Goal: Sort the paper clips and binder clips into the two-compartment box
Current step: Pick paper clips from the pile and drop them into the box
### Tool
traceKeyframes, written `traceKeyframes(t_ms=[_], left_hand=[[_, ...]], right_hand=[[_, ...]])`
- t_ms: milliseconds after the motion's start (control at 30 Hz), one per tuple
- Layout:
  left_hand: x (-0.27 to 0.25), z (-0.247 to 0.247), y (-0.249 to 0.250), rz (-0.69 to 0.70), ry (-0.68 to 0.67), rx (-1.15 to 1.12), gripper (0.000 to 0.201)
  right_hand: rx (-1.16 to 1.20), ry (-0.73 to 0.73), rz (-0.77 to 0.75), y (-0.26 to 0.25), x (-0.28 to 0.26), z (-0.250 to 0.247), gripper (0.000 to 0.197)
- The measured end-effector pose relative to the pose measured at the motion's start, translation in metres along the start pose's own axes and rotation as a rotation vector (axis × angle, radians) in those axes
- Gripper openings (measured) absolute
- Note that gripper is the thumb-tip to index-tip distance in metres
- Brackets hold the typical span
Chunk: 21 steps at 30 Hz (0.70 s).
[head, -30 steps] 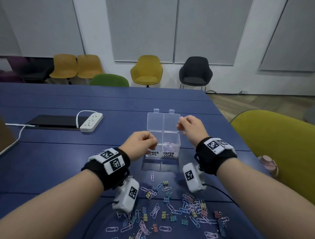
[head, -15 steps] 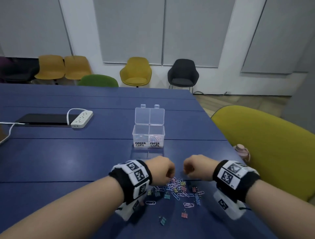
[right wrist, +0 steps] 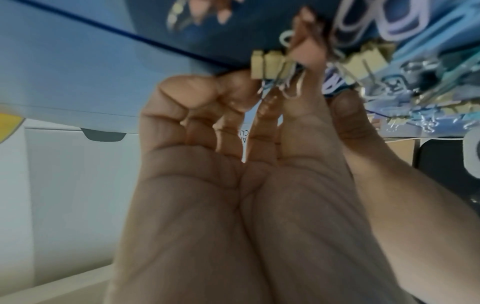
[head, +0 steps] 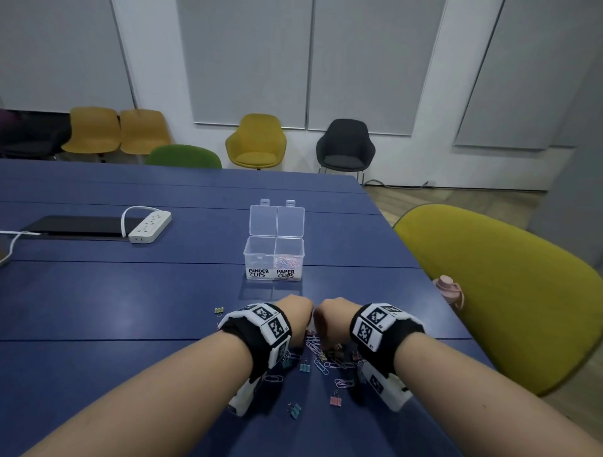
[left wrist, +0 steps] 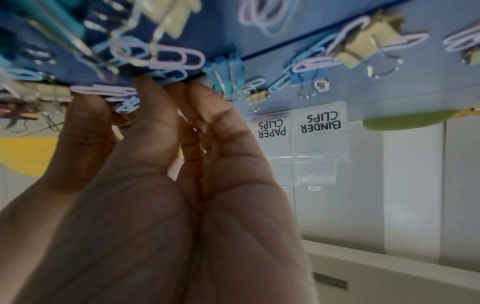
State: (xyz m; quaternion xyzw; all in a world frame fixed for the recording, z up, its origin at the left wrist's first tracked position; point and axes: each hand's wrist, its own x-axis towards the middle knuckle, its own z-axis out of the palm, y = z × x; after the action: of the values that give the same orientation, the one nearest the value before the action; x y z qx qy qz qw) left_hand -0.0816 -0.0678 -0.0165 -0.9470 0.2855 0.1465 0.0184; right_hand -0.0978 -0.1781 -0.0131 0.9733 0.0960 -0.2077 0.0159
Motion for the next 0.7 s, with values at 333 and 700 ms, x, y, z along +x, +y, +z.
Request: traceKeyframes(t_ms=[333,700], left_hand=[[-0.002,0.005,0.010,-0.034,0.013,-0.022,0.020],[0.010,0.004,0.015,-0.095,-0.007,-0.073,0.026]], right_hand=[[0.332,-0.044,-0.023,0.025,0.007,0.004,0.031],[0.781,-0.022,-0.012,0.049,0.000,0.014,0.029]])
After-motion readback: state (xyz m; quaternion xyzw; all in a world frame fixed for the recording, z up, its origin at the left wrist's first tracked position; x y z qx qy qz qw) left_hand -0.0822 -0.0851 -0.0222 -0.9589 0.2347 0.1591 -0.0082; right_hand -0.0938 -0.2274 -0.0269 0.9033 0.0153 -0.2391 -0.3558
